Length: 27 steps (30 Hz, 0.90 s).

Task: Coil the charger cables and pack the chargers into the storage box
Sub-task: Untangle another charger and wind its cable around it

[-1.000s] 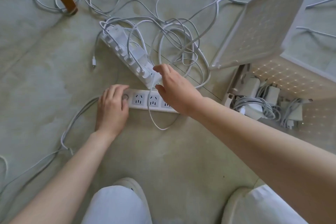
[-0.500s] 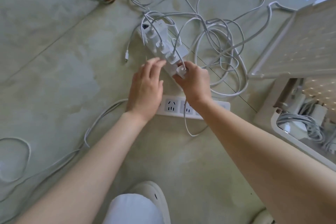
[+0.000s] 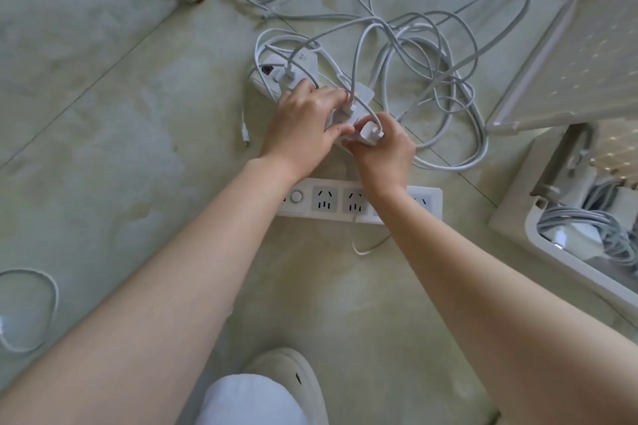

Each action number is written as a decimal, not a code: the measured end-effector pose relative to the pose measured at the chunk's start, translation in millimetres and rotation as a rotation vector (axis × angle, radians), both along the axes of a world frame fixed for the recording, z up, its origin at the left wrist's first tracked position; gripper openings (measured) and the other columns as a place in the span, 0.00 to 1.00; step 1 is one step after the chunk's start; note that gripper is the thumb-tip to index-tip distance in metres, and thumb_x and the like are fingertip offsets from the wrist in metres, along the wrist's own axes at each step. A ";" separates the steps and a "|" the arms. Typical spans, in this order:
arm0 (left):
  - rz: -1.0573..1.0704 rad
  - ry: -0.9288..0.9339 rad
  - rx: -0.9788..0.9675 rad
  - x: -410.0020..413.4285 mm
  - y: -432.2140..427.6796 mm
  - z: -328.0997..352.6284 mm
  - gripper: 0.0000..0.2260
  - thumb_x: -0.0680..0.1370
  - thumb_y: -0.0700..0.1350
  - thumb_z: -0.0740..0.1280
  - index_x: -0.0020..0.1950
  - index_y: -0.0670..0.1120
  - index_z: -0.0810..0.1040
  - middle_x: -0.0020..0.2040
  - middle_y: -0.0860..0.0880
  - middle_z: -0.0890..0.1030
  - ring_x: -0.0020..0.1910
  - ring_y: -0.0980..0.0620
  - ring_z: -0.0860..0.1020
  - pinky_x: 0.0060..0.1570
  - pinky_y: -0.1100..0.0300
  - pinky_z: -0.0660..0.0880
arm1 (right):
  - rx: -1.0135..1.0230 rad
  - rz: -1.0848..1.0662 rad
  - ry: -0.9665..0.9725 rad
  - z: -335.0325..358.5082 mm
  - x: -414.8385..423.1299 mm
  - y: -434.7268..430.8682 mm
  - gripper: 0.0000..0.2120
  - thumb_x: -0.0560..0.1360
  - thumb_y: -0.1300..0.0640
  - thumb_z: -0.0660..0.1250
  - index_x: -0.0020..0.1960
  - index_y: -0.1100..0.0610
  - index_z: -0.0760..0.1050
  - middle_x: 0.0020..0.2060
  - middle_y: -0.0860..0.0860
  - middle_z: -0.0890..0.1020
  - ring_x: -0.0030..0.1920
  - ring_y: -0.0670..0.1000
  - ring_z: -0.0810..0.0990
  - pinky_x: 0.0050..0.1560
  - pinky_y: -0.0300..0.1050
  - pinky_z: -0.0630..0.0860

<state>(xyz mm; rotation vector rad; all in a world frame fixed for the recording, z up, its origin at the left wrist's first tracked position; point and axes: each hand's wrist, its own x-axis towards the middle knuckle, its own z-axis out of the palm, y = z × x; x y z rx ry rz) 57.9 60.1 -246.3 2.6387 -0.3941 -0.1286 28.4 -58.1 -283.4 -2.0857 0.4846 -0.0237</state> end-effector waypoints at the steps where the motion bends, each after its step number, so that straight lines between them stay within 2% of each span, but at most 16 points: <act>1: -0.002 0.017 0.006 1.5 -0.8 0.6 0.21 0.73 0.53 0.70 0.64 0.48 0.76 0.59 0.52 0.80 0.56 0.46 0.70 0.56 0.55 0.63 | -0.025 -0.026 -0.010 -1.3 0.4 0.8 0.07 0.66 0.56 0.74 0.41 0.53 0.77 0.37 0.49 0.80 0.37 0.47 0.72 0.37 0.38 0.63; 4: 0.031 0.048 0.034 5.8 -5.6 2.0 0.23 0.74 0.55 0.68 0.68 0.54 0.73 0.61 0.54 0.78 0.58 0.47 0.69 0.57 0.56 0.62 | -0.048 0.053 -0.017 -0.2 3.9 -8.3 0.09 0.65 0.53 0.76 0.43 0.52 0.80 0.33 0.47 0.78 0.34 0.47 0.72 0.35 0.32 0.65; 8: 0.091 0.066 0.036 2.7 -11.4 5.5 0.23 0.74 0.55 0.68 0.69 0.56 0.72 0.62 0.54 0.78 0.60 0.47 0.68 0.58 0.56 0.61 | -0.048 0.105 -0.025 4.6 6.1 -14.8 0.09 0.65 0.53 0.76 0.44 0.54 0.82 0.34 0.54 0.82 0.34 0.50 0.74 0.40 0.44 0.71; 13: 0.131 0.084 0.067 -1.8 -14.6 15.3 0.22 0.75 0.55 0.67 0.68 0.53 0.73 0.61 0.50 0.78 0.61 0.47 0.68 0.61 0.55 0.62 | -0.058 0.123 0.026 8.7 8.4 -13.7 0.08 0.66 0.54 0.75 0.44 0.53 0.81 0.36 0.54 0.82 0.36 0.50 0.75 0.43 0.44 0.72; 18: 0.170 0.120 0.026 -4.9 -19.7 30.3 0.22 0.76 0.50 0.68 0.69 0.55 0.71 0.60 0.45 0.76 0.61 0.44 0.68 0.60 0.56 0.62 | -0.114 0.151 0.001 28.2 12.0 -20.7 0.12 0.65 0.51 0.76 0.46 0.54 0.81 0.32 0.49 0.76 0.34 0.50 0.71 0.38 0.38 0.67; 21: 0.169 0.159 0.032 -6.1 -20.9 33.2 0.23 0.75 0.50 0.68 0.70 0.55 0.70 0.59 0.44 0.76 0.60 0.44 0.68 0.60 0.56 0.63 | -0.172 0.136 0.008 44.3 14.2 -38.6 0.14 0.64 0.51 0.77 0.48 0.55 0.81 0.34 0.49 0.78 0.38 0.52 0.75 0.44 0.45 0.74; 25: 0.209 0.215 0.009 -7.1 -23.2 31.7 0.24 0.75 0.49 0.68 0.71 0.56 0.69 0.59 0.42 0.73 0.61 0.44 0.69 0.61 0.57 0.63 | -0.177 0.125 -0.009 64.3 17.2 -51.5 0.15 0.64 0.53 0.77 0.49 0.55 0.81 0.39 0.51 0.82 0.39 0.48 0.75 0.46 0.43 0.75; 27: 0.231 0.264 -0.017 -5.9 -23.9 31.2 0.24 0.76 0.48 0.68 0.71 0.56 0.68 0.60 0.42 0.72 0.63 0.44 0.68 0.64 0.56 0.62 | -0.150 0.133 0.000 75.1 16.1 -50.2 0.16 0.65 0.52 0.77 0.49 0.55 0.80 0.40 0.49 0.81 0.40 0.48 0.75 0.46 0.42 0.74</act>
